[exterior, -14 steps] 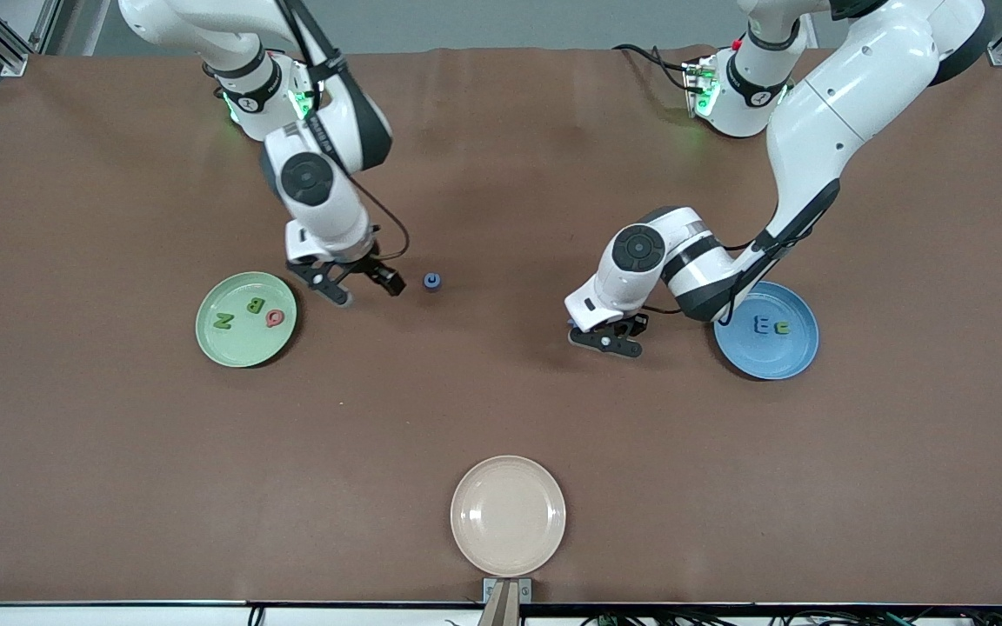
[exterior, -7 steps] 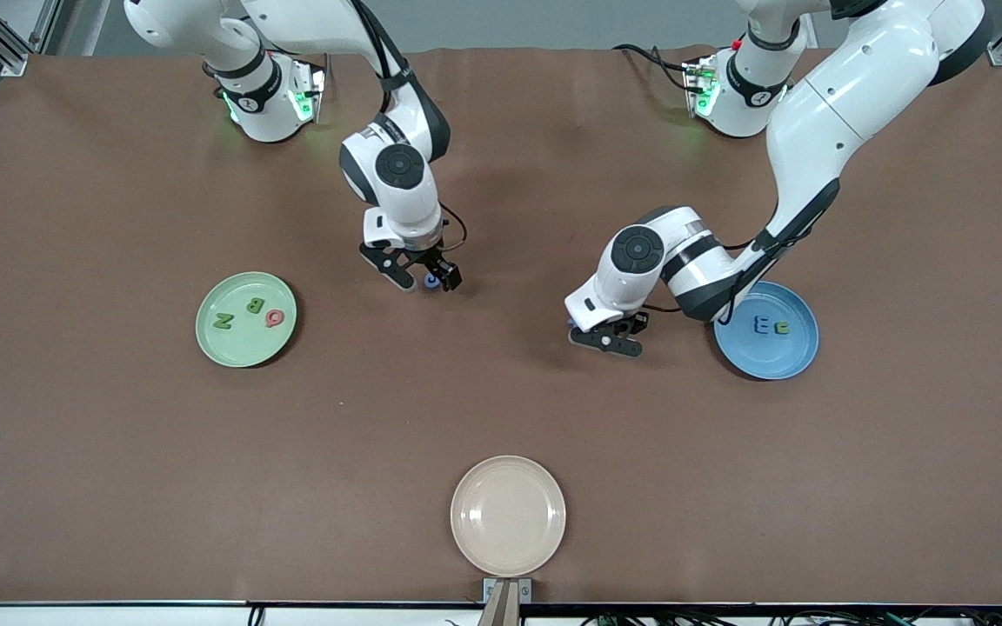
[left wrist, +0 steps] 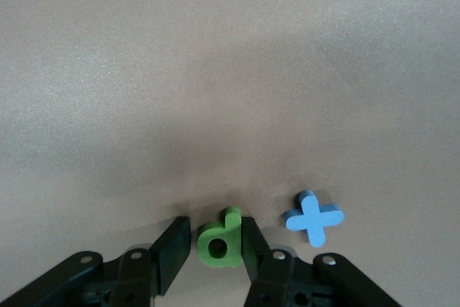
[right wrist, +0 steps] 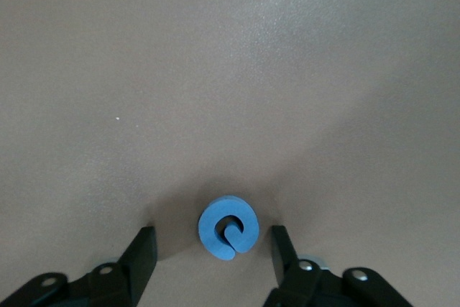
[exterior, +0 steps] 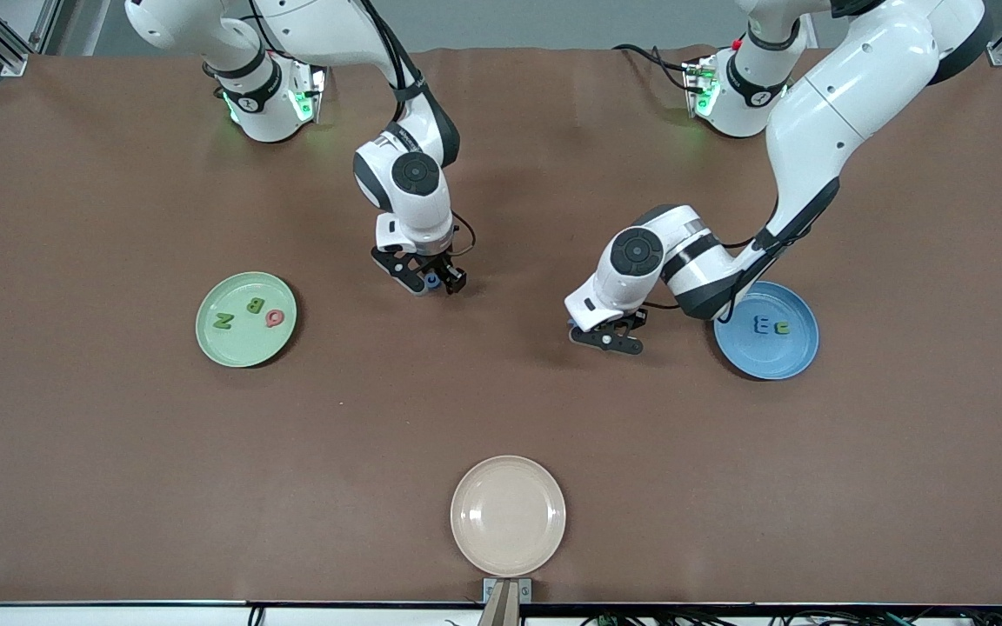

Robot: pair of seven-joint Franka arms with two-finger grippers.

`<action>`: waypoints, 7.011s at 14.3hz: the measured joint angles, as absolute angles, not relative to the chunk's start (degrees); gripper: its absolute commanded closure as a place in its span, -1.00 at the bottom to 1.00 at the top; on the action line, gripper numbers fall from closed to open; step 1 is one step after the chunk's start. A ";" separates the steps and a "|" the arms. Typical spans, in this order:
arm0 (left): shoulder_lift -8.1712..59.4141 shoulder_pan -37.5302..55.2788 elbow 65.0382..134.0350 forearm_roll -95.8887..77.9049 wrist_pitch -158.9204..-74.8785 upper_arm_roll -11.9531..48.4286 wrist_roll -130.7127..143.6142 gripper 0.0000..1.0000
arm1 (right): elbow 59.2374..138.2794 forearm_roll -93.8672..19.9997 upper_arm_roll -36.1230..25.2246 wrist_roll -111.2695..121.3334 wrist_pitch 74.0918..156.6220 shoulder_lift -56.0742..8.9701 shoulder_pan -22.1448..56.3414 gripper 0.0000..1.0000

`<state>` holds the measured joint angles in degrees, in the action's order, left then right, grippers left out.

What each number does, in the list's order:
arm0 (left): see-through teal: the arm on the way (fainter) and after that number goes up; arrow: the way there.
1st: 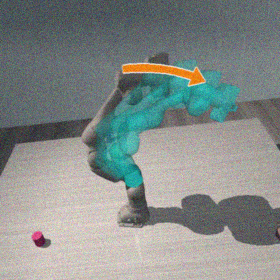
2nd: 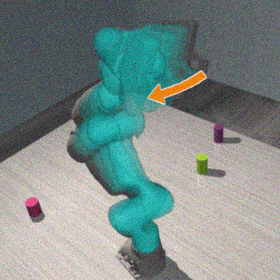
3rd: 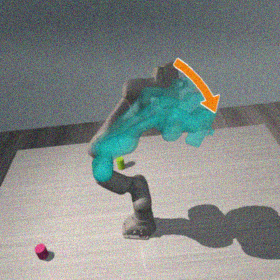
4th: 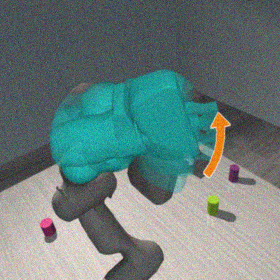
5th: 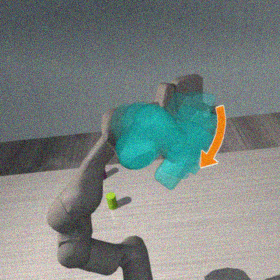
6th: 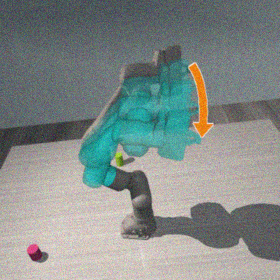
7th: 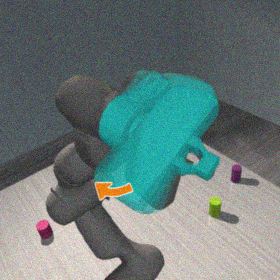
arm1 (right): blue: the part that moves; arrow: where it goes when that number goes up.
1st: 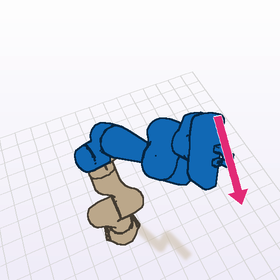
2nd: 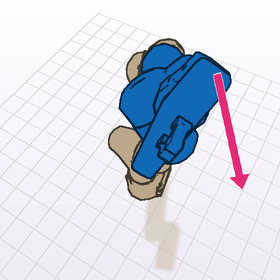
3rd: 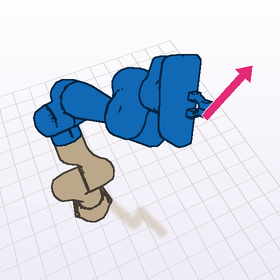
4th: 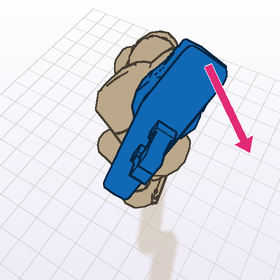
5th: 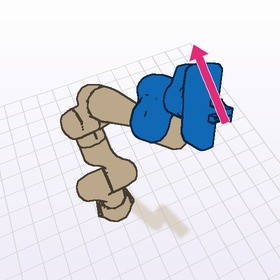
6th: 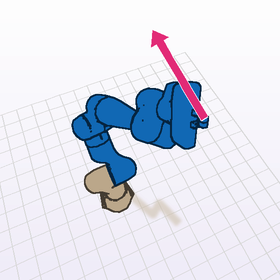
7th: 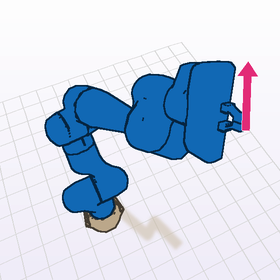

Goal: Sort upper and lower case letters into plates
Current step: 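Move the green d to the blue plate while the right gripper moves C, then open both grippers to release the letters onto the plates, then grasp the blue x with the left gripper while the right arm withdraws, then carry the blue x over the blue plate with the left gripper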

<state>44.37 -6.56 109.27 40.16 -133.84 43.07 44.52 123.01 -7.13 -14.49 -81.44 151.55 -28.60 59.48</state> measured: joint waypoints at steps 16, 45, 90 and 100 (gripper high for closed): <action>43.75 -28.74 109.76 39.67 -115.53 62.29 43.77 0.72 | 121.66 -7.05 -17.27 -49.60 132.29 -17.62 40.86 0.99; 44.93 -55.45 123.77 57.48 -122.45 68.24 33.62 -1.00 | 127.25 -7.04 -16.30 -14.00 146.66 -22.89 17.83 -1.00; 47.99 -2.59 104.07 39.85 -133.19 43.91 66.40 0.16 | 75.18 -3.61 -18.76 6.16 82.17 -18.83 8.35 -1.00; 47.77 -2.54 104.07 39.87 -133.10 43.92 66.39 0.59 | 76.69 -3.59 -10.81 5.20 82.62 -14.89 2.35 -1.00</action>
